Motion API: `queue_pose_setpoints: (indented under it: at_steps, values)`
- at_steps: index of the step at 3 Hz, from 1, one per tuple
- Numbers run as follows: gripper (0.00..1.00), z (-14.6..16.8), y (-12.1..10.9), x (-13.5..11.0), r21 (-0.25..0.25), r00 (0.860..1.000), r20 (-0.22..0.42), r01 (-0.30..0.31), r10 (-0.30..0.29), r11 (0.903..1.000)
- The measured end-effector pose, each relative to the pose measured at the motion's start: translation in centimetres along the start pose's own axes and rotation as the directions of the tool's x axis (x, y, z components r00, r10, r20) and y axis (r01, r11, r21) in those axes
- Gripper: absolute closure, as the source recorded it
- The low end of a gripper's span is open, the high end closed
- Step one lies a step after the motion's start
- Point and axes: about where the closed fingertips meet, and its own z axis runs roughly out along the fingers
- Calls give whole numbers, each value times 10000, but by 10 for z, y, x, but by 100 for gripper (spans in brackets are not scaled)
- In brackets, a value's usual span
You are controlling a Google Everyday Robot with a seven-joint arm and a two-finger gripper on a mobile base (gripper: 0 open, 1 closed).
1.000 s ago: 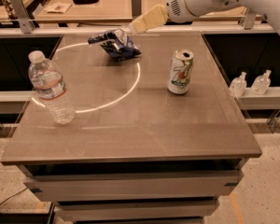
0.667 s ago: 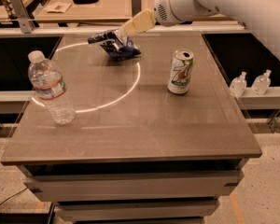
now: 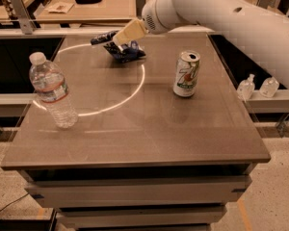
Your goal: Move blue chip bag near water bottle
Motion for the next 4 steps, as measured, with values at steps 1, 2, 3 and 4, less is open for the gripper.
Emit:
queue_pose_setpoints:
  at_steps: [1, 2, 3, 4]
  values:
    - [0, 21, 8, 7, 36, 9993, -27, 373, -373, 9993]
    - [0, 44, 11, 11, 46, 9983, -152, 567, -566, 9984]
    - [0, 53, 12, 13, 49, 9979, -253, 602, -600, 9982]
    - [0, 75, 24, 23, -156, 9981, -422, 433, -439, 9989]
